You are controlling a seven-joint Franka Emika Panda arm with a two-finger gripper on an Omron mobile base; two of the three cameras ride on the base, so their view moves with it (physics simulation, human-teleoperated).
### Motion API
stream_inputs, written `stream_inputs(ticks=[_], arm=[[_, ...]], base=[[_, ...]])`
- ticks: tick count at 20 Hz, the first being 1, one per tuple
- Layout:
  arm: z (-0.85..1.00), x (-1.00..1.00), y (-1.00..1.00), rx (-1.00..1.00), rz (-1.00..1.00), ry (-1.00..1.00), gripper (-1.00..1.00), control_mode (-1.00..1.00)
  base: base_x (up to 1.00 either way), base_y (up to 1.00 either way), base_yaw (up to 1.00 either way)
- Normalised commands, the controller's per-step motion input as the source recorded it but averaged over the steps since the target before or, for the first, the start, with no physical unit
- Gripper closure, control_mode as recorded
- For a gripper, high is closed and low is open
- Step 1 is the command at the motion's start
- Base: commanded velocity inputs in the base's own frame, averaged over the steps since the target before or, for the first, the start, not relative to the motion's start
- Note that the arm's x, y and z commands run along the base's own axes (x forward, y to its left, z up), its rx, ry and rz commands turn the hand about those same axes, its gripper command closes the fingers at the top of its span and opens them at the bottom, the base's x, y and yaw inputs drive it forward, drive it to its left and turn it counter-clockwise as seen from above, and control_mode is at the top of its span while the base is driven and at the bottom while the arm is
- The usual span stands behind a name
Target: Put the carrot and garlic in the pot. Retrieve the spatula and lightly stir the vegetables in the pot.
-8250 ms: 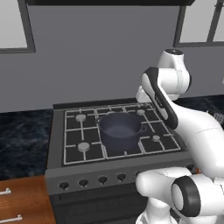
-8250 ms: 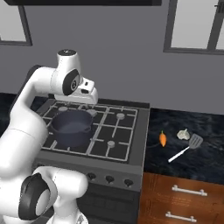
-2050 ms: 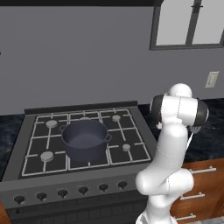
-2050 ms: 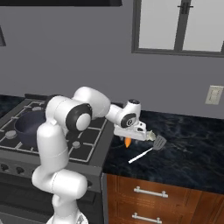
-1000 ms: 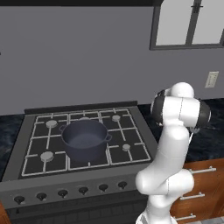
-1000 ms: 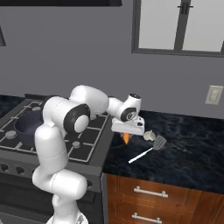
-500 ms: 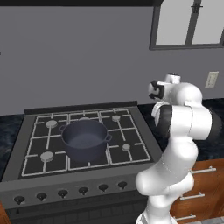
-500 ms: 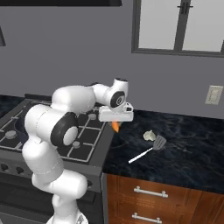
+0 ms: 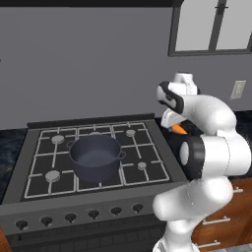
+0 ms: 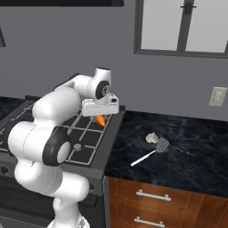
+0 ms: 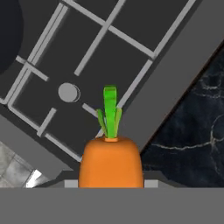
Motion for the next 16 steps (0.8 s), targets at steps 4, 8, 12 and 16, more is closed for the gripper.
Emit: stream_inputs(ticks=[4,8,12,16], arm=[[0.37,-0.26,0.67,0.00,0.00,0.00,1.00,-1.00],[0.19,-0.21,0.79,0.00,0.00,-0.02,1.00,-1.00],[0.06,-0.26,0.79,0.00,-0.03,-0.05,1.00,-1.00],[0.00,-0.30,0.76,0.00,-0.09,-0.12,1.00,-1.00]], base=[[0.00,0.00,0.00],[0.00,0.00,0.00],[0.00,0.00,0.00],[0.00,0.00,0.00]])
